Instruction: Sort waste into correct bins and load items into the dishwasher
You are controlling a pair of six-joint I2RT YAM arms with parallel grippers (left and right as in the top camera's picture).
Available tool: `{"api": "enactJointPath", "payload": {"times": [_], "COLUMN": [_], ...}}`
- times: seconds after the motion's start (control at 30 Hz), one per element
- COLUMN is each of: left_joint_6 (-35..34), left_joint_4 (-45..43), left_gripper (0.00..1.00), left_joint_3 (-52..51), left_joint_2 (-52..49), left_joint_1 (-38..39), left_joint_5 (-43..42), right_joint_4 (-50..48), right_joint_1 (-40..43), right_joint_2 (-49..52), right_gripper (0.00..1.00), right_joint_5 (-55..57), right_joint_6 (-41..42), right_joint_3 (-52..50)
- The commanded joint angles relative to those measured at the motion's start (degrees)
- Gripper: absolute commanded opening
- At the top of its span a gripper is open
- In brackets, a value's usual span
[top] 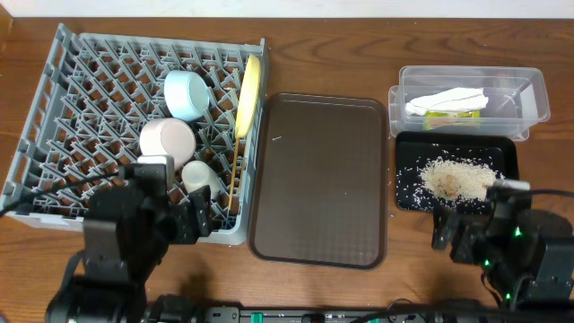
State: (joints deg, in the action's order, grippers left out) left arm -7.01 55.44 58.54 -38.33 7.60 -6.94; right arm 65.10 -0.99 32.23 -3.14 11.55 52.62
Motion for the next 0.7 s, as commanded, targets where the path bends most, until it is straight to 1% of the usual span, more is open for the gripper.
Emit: {"api": "enactJointPath", "payload": {"times": [0.0, 0.07, 0.67], "left_joint_6": [1.16, 1.16, 1.14], "left_joint_4": [-0.26, -0.26, -0.24], "left_gripper": [0.86, 0.87, 0.87], "left_joint_3": [-0.44, -0.44, -0.44], "left_joint_2": [2.49, 3.02, 2.73], "left_joint_1": [-0.13, -0.13, -0.13], "left_joint_5": [-0.31, -0.33, -0.31], "right_joint_4": [3.87, 5.60, 4.59], "right_joint_1": [-0.59, -0.59, -0.48], "right_joint_2": [-0.57, -0.50, -1.49], "right_gripper": [0.99, 0.99, 0.99], "right_joint_5": [0.11, 0.09, 0.11], "right_joint_6": [0.20, 0.22, 0.39], "right_joint_3": [-0.48, -0.59, -0.81]}}
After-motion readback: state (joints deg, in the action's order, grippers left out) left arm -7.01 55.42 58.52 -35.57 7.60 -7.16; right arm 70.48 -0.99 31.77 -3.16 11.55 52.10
